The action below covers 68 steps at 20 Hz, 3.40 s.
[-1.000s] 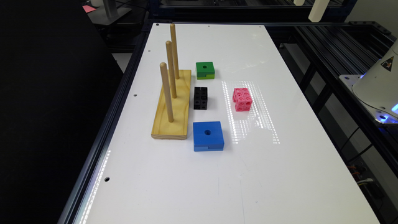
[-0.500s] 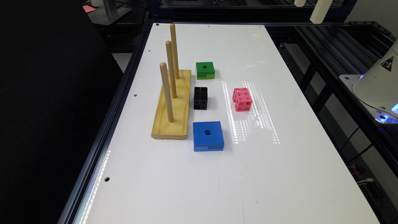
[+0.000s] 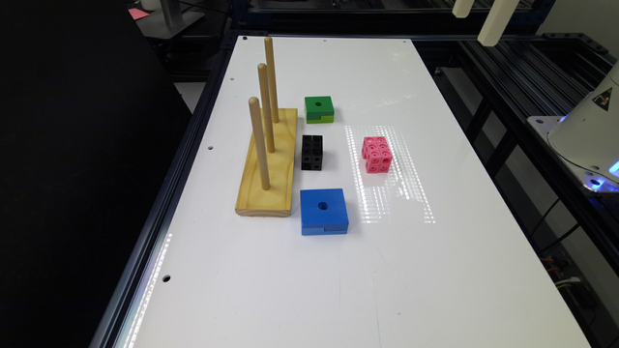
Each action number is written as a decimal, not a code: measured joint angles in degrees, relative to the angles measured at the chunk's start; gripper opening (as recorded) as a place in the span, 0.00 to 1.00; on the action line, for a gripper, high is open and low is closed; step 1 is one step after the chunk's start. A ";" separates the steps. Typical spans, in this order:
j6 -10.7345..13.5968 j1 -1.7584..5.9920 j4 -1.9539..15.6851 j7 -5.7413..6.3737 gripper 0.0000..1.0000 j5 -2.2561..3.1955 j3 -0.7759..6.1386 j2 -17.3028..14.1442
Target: Pick up blue block.
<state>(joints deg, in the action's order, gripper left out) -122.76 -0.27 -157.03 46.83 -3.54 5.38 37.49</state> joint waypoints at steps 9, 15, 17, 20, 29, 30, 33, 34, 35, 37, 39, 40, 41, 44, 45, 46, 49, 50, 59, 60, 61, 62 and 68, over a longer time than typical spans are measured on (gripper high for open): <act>-1.88 -0.05 3.17 1.80 1.00 -1.66 3.04 -4.11; -2.15 0.08 7.14 3.89 1.00 -1.90 5.25 -9.07; -2.15 0.10 7.87 3.91 1.00 -1.90 5.27 -10.08; -2.15 0.11 8.27 3.92 1.00 -1.90 5.28 -10.62; -2.36 0.08 10.71 4.93 1.00 -1.92 6.24 -12.69; -2.51 0.08 11.42 5.23 1.00 -1.92 6.52 -13.46; -3.00 0.10 13.47 5.94 1.00 -1.92 7.06 -16.15; -3.12 0.11 14.14 6.03 1.00 -1.92 7.13 -17.01; -3.26 0.12 14.79 6.06 1.00 -1.92 7.15 -17.84; -3.34 0.19 16.07 6.07 1.00 -1.91 7.15 -19.41; -3.34 0.28 16.94 6.07 1.00 -1.90 7.15 -20.43; -3.34 0.31 17.33 6.07 1.00 -1.90 7.15 -20.85; -3.34 0.32 17.67 6.08 1.00 -1.90 7.16 -21.15; -3.34 0.32 18.89 6.12 1.00 -1.90 7.21 -22.24; -3.36 0.32 19.42 6.15 1.00 -1.90 7.25 -22.70; -3.36 0.32 19.91 6.19 1.00 -1.90 7.31 -23.12; -3.36 0.34 21.28 6.31 1.00 -1.87 7.45 -24.53; -3.36 0.34 21.59 6.32 1.00 -1.86 7.46 -24.89; -7.59 0.34 22.14 6.46 1.00 -1.61 7.71 -30.84; -8.14 0.34 22.16 6.47 1.00 -1.59 7.70 -31.45; -8.48 0.34 22.18 6.47 1.00 -1.59 7.70 -31.82; -8.58 0.34 22.20 6.47 1.00 -1.59 7.70 -31.99; -8.58 0.34 22.23 6.49 1.00 -1.59 7.71 -31.96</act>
<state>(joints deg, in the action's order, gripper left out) -131.34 0.07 -134.80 53.32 -5.14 13.09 5.53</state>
